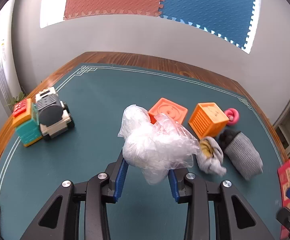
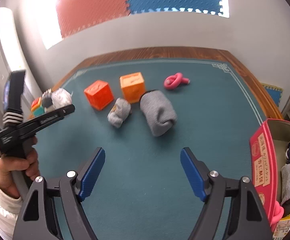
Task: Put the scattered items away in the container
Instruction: 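Grasp the white plastic bag with the left gripper while the right gripper approaches the grey sock, then grasp the small grey sock bundle with the right gripper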
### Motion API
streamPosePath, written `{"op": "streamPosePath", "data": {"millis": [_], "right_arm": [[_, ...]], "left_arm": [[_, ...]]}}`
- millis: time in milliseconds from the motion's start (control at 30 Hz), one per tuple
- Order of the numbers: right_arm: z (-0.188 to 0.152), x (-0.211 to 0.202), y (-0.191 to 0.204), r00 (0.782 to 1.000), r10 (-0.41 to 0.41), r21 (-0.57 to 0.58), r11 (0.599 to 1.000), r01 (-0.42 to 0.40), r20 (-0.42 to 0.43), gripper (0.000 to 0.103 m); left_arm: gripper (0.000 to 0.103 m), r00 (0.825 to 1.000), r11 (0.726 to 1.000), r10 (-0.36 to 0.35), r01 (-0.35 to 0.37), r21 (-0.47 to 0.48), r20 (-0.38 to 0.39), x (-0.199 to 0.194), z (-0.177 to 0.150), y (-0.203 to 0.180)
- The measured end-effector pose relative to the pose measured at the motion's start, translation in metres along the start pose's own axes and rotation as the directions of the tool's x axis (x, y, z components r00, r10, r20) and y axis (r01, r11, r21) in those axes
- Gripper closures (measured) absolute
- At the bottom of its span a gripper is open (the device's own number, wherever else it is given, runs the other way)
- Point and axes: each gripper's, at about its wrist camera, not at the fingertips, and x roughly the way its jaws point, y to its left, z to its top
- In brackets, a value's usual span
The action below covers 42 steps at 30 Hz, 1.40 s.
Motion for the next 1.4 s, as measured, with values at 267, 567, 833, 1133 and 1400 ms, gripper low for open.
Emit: {"op": "streamPosePath", "data": {"millis": [267, 567, 833, 1133, 1400], "right_arm": [[-0.006, -0.010, 0.008, 0.997, -0.060, -0.047, 0.997, 0.058, -0.039, 0.022], [0.024, 0.045, 0.042, 0.998, -0.035, -0.097, 0.995, 0.029, -0.058, 0.022], [0.054, 0.090, 0.038, 0.997, -0.015, -0.017, 1.000, 0.014, -0.070, 0.022], [0.071, 0.133, 0.041, 0.996, 0.026, 0.005, 1.000, -0.025, -0.081, 0.023], [0.068, 0.145, 0.048, 0.995, -0.035, -0.070, 0.997, 0.029, -0.094, 0.045]], "left_arm": [[0.064, 0.999, 0.999, -0.030, 0.030, -0.016, -0.011, -0.008, -0.017, 0.010], [0.064, 0.999, 0.999, -0.050, 0.050, -0.018, 0.005, -0.018, -0.022, 0.009], [0.064, 0.999, 0.999, -0.049, 0.049, -0.025, 0.010, -0.019, -0.023, 0.012], [0.064, 0.999, 0.999, -0.047, 0.047, -0.021, -0.004, -0.016, -0.026, 0.009], [0.064, 0.999, 0.999, -0.036, 0.036, -0.016, -0.025, -0.010, -0.029, 0.007]]}}
